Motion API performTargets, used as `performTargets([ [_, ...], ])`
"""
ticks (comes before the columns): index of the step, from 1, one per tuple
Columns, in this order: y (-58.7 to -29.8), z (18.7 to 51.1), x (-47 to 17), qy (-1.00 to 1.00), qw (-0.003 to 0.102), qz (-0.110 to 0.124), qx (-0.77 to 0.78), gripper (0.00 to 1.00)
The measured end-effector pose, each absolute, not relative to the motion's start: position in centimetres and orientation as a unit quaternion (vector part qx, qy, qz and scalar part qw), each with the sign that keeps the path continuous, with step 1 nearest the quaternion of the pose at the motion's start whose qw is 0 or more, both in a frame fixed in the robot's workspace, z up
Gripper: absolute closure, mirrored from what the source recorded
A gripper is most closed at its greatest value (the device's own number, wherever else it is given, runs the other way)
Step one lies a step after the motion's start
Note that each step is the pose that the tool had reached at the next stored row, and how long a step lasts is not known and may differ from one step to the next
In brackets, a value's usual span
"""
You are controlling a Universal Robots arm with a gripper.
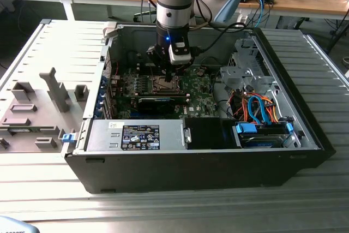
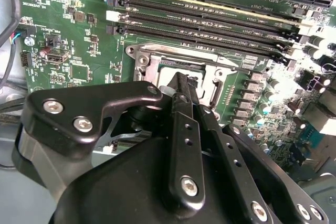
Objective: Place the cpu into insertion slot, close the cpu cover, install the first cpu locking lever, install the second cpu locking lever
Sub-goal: 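Install the first cpu locking lever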
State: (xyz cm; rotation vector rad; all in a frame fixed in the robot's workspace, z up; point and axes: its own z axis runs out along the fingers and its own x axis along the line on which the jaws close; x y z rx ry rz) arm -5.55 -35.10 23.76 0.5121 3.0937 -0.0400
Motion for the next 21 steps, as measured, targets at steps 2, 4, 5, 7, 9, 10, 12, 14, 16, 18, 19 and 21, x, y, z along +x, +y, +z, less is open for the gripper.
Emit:
performTargets([
  [2,-35.14,23.75,-5.55,0.986,0.003,-0.013,0.163,0.89],
  [4,-35.23,23.71,-5.55,0.986,0.003,-0.013,0.163,0.89],
  [5,-35.25,23.7,-5.55,0.986,0.003,-0.013,0.163,0.89],
  [7,-35.29,23.69,-5.55,0.986,0.003,-0.013,0.163,0.89],
  [9,-35.33,23.67,-5.55,0.986,0.003,-0.013,0.163,0.89],
  [10,-35.34,23.67,-5.55,0.986,0.003,-0.013,0.163,0.89],
  [12,-35.38,23.65,-5.55,0.986,0.003,-0.013,0.163,0.89],
  [14,-35.41,23.63,-5.55,0.986,0.003,-0.013,0.163,0.89],
  [16,-35.43,23.61,-5.55,0.986,0.003,-0.013,0.163,0.89],
  [18,-35.43,23.59,-5.55,0.986,0.003,-0.013,0.163,0.89],
  [19,-35.43,23.58,-5.55,0.987,0.003,-0.013,0.163,0.89],
  [21,-35.42,23.57,-5.55,0.987,0.003,-0.013,0.162,0.89],
])
